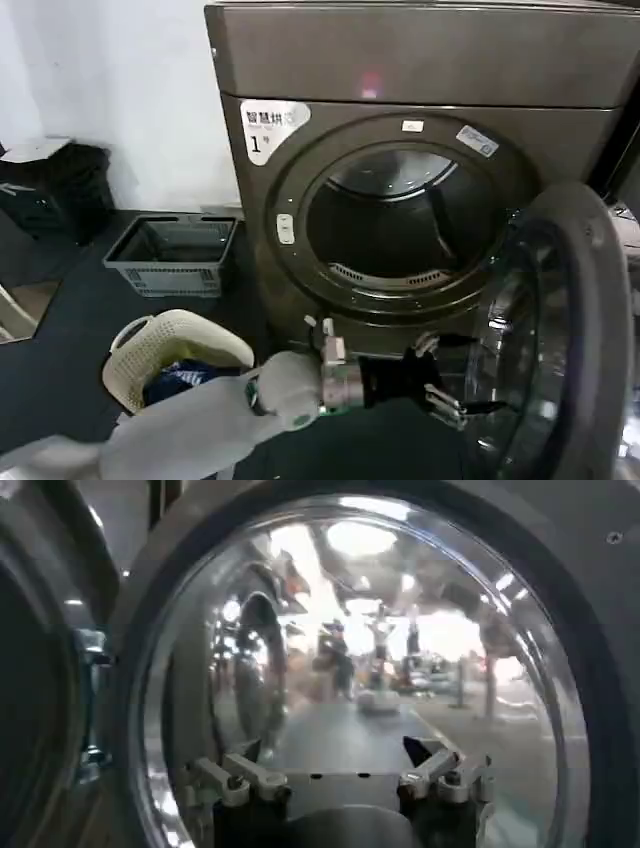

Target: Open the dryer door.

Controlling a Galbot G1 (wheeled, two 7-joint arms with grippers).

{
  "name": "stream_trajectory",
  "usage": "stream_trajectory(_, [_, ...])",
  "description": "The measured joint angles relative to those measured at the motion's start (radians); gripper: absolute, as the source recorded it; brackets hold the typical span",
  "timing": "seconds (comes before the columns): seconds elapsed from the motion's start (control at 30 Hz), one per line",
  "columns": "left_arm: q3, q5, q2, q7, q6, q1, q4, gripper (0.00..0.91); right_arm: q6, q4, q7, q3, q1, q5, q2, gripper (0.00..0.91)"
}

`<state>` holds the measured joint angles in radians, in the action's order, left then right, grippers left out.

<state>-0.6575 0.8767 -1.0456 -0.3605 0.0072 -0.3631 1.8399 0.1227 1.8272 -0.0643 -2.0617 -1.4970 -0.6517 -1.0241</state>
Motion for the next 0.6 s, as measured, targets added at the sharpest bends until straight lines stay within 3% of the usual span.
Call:
stream_trajectory(0.2, [-0.055,0.003,-0.056,0.001,-0.002,0.051,-0.048,0.907,0.055,-0.018,-0.024,-0.076,-0.033,0.103,-0.006,0.907])
stream_trajectory(0.6, [-0.115,-0.007,-0.205,0.009,-0.005,0.097,-0.146,0.907,0.072,-0.104,0.006,-0.167,-0.078,0.259,0.005,0.907])
